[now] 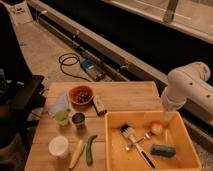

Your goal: Place eraser in paper cup

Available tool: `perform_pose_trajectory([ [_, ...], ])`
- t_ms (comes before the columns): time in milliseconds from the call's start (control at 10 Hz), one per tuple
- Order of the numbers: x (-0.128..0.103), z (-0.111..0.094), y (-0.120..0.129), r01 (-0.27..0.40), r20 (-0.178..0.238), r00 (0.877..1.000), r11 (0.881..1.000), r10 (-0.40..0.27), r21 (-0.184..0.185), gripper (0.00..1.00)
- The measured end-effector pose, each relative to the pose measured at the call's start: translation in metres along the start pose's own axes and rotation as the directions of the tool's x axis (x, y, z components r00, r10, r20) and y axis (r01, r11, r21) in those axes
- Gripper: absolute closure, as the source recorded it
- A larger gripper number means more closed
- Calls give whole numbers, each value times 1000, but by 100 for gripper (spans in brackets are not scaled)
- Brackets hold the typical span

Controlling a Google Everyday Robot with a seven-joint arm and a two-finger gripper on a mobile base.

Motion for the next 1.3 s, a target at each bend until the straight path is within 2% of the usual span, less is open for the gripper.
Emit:
perform_pose_trajectory([
  [700, 1, 0, 0, -2, -9, 1000, 1000, 2, 5, 35],
  [800, 0, -4, -4, 5, -26, 1000, 999, -4, 33, 35],
  [1000, -11, -24, -27, 51, -58, 997, 993, -45, 109, 35],
  [1100, -26, -43, -45, 95, -74, 994, 983, -84, 156, 35],
  [1200, -47, -68, -63, 148, -88, 987, 968, -132, 205, 35],
  [1300, -63, -82, -72, 188, -96, 981, 955, -170, 231, 35],
])
